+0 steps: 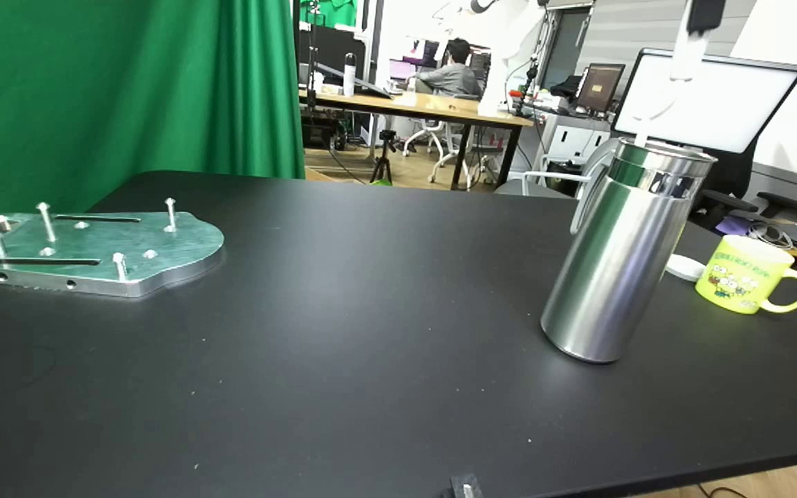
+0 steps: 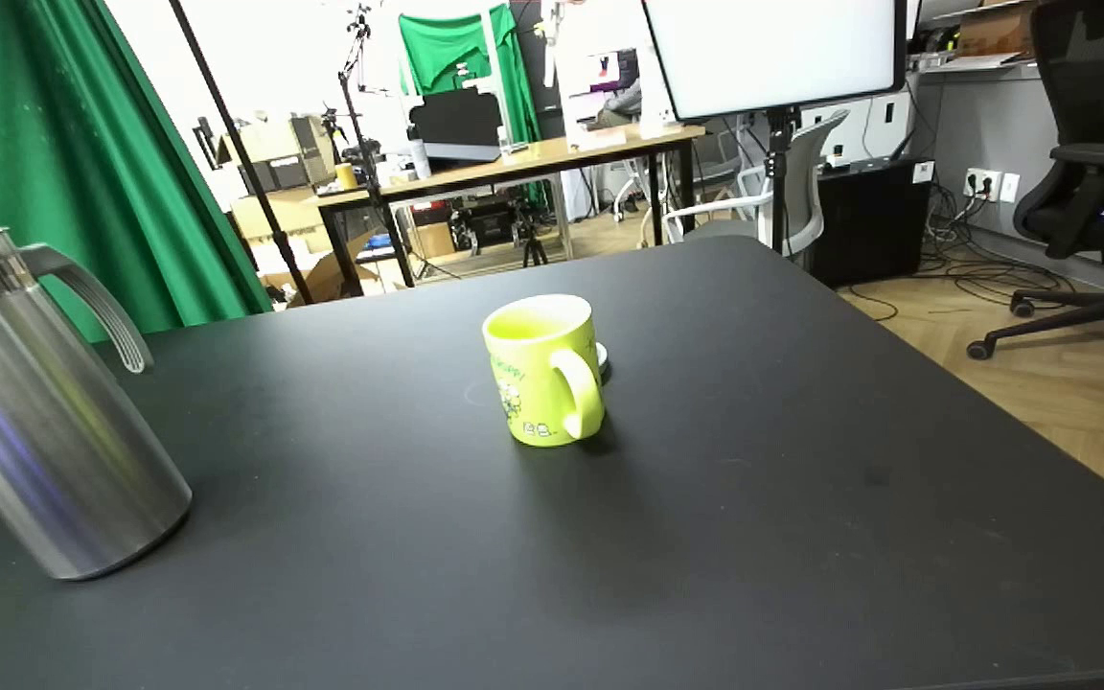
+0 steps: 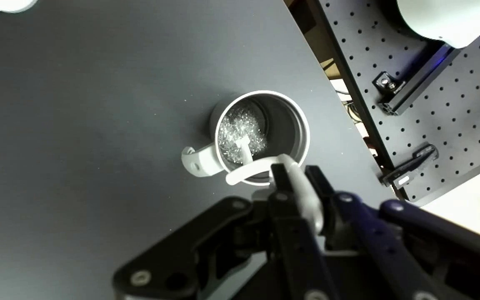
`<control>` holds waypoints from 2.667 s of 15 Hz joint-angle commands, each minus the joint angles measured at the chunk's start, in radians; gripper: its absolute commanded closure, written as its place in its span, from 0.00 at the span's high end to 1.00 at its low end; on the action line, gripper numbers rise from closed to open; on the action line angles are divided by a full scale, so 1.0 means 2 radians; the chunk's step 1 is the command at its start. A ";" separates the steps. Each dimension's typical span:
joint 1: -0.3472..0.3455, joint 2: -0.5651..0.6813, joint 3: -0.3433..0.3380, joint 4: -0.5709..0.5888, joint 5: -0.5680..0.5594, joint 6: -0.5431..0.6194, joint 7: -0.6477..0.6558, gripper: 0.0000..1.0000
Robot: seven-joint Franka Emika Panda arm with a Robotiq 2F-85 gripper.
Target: Use the brush to scrub inside the flask
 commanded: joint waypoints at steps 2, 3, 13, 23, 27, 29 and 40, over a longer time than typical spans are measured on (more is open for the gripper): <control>0.007 -0.028 -0.006 0.026 -0.010 -0.037 0.004 0.04; 0.007 -0.029 -0.007 0.027 -0.009 -0.040 0.005 0.04; 0.005 0.023 -0.008 0.000 0.003 -0.022 0.011 0.04; -0.003 0.077 -0.005 -0.024 -0.001 0.033 0.013 0.04; -0.005 0.084 -0.005 -0.023 -0.003 0.036 0.014 0.04; -0.005 0.086 -0.005 -0.025 -0.004 0.037 0.014 0.04; -0.009 0.093 -0.004 -0.032 -0.012 0.047 0.017 0.04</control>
